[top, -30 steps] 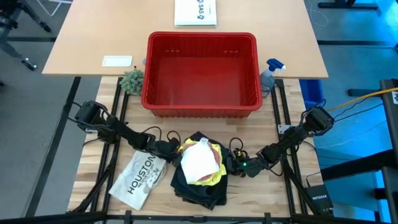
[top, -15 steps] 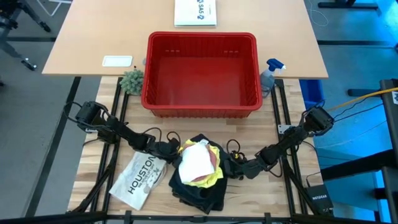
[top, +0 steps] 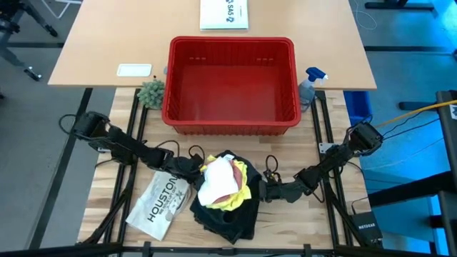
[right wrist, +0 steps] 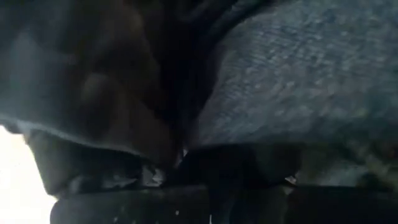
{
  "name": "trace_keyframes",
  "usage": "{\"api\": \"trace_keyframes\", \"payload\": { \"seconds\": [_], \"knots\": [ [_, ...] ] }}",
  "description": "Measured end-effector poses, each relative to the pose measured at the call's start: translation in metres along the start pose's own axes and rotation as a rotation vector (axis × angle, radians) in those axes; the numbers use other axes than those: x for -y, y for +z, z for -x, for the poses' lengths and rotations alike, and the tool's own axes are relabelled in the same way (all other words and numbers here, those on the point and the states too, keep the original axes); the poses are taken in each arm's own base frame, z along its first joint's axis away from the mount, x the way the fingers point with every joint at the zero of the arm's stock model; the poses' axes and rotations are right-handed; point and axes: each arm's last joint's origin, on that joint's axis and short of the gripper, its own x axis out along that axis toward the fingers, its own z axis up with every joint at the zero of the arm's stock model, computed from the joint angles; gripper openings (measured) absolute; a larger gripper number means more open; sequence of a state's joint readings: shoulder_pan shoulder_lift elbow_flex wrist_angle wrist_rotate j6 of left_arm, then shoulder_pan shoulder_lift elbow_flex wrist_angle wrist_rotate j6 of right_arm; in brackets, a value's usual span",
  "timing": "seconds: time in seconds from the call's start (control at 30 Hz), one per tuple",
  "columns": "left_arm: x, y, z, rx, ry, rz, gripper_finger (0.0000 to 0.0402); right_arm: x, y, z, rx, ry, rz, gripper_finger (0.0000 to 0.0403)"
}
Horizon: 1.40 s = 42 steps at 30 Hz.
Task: Fold laundry
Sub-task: Put the stacked clothes into the red bin
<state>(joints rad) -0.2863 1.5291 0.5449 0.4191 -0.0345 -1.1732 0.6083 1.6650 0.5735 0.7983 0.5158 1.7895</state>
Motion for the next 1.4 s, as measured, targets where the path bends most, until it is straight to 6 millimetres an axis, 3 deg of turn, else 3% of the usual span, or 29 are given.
{"api": "trace_keyframes", "payload": {
  "seconds": [0.9,1.13,1.33,1.4],
  "knots": [
    [0.023,0.02,0.051,0.061,-0.062,-0.029,0.0045,-0.021,0.003,-0.009,0.048,0.071,0.092,0.0007],
    [0.011,0.02,0.047,0.024,0.044,-0.053,0.0045,-0.007,0.006,-0.009,0.048,-0.066,0.079,0.0007],
    [-0.006,0.018,0.03,-0.027,0.144,-0.067,0.0045,0.008,0.01,-0.007,0.092,-0.21,0.024,0.0007],
    [-0.013,0.018,0.023,-0.045,0.179,-0.067,0.0045,0.013,0.012,-0.005,0.114,-0.257,-0.003,0.0025]
  ]
}}
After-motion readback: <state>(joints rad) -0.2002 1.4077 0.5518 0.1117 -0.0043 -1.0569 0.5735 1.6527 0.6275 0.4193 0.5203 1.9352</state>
